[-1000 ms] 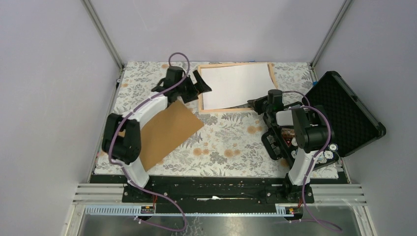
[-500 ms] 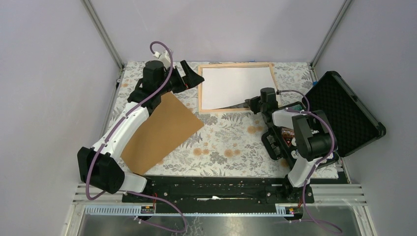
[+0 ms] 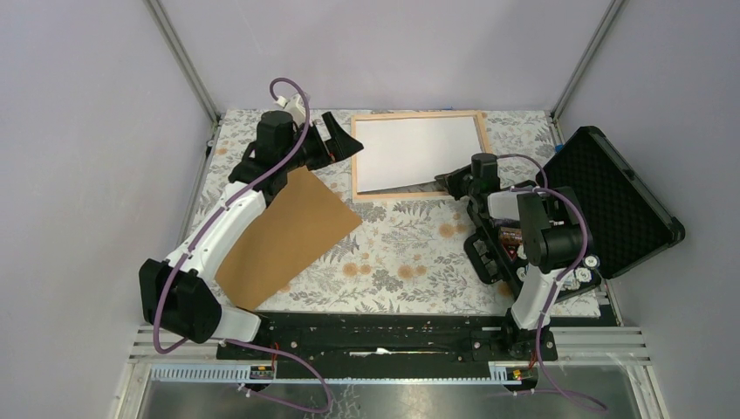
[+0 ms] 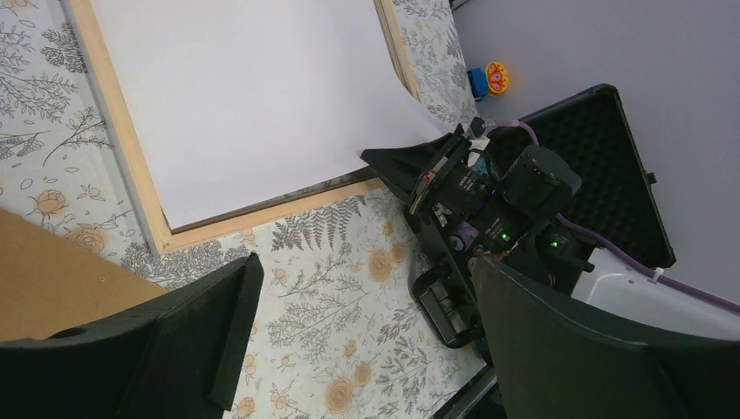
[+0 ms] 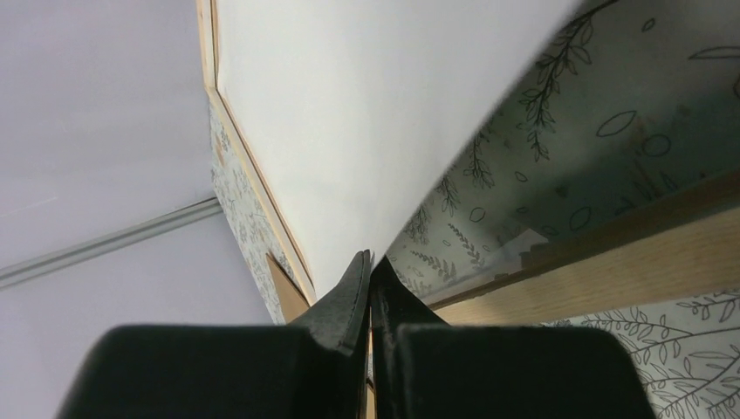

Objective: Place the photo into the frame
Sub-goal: Turn over the photo from the photo frame.

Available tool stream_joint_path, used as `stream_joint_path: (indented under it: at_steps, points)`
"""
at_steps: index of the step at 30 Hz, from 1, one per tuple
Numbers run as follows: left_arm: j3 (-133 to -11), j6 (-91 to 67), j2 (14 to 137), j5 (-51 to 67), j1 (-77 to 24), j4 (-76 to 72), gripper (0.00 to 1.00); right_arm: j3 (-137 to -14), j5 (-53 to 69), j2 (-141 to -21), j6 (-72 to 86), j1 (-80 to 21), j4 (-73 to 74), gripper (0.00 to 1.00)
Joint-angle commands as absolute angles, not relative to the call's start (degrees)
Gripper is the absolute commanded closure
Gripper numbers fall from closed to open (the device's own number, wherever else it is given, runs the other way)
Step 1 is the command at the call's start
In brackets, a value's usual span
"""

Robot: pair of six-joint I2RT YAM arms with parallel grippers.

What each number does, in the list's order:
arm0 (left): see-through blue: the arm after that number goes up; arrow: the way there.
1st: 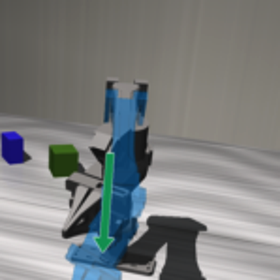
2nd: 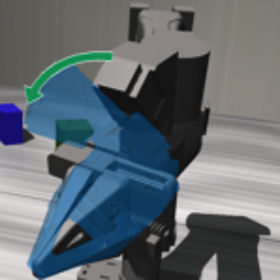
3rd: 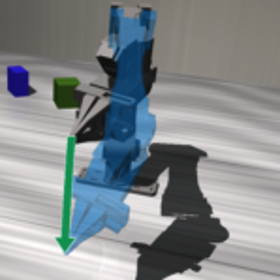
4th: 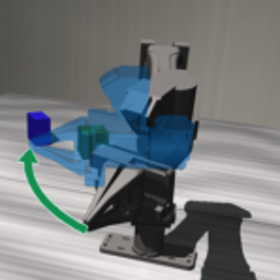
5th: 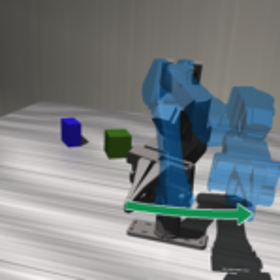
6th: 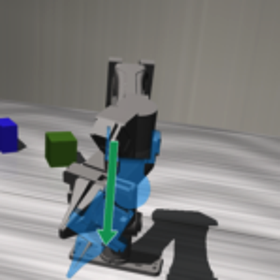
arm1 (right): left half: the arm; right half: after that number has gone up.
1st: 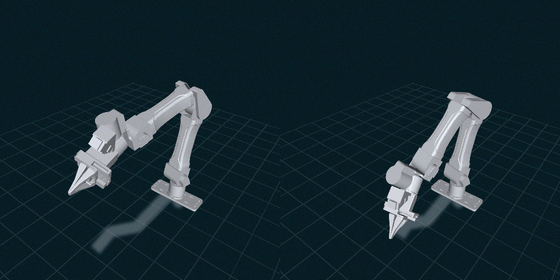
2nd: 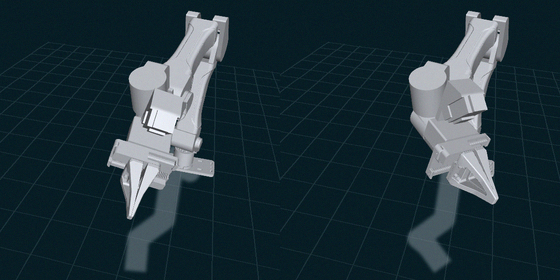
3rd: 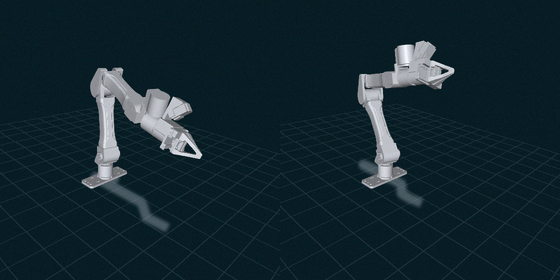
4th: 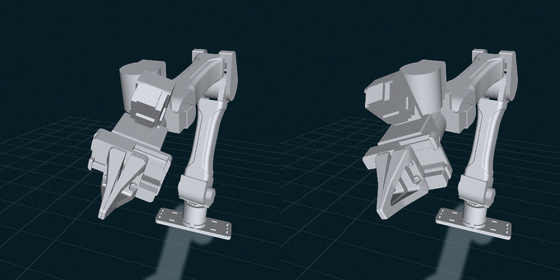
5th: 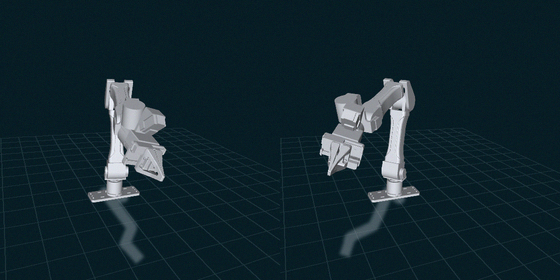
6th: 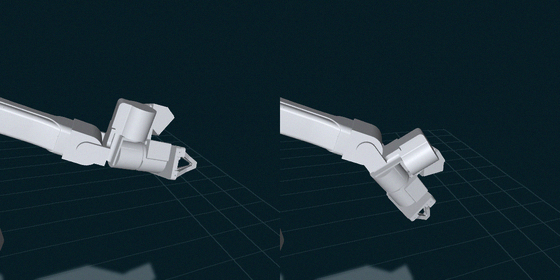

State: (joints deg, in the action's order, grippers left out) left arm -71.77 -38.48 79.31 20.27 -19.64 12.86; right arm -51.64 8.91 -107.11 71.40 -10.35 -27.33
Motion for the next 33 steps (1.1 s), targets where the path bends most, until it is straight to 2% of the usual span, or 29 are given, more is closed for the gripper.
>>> stream_joint_path:
  at_steps: [1,11,12,17,23,26,33]
  points:
    - [-71.65,-38.49,79.63,21.13,-19.35,9.77,0.01,-53.44,13.51,-108.32,69.08,-10.03,-31.46,1.00]
    - [-71.27,-38.69,79.88,21.32,-19.03,9.30,0.01,-54.42,12.79,-110.93,68.62,-9.84,-33.05,1.00]
    - [-71.13,-38.82,79.96,21.50,-18.95,9.19,0.01,-54.41,13.05,-111.01,68.63,-9.84,-32.98,0.96]
    - [-71.16,-38.85,79.96,21.68,-18.79,9.07,0.01,-53.01,14.55,-108.46,67.51,-9.93,-31.00,0.58]
    - [-70.67,-39.59,79.95,22.50,-17.87,8.33,0.01,-55.90,13.50,-103.51,54.02,-9.93,-14.24,0.11]
    - [-70.78,-39.77,80.05,23.00,-17.75,8.17,0.01,-56.44,13.34,-100.88,50.08,-9.93,-6.33,0.01]
    - [-71.52,-40.11,80.13,24.89,-17.75,8.53,0.01,-58.32,8.06,-89.95,34.71,-9.95,12.23,0.00]
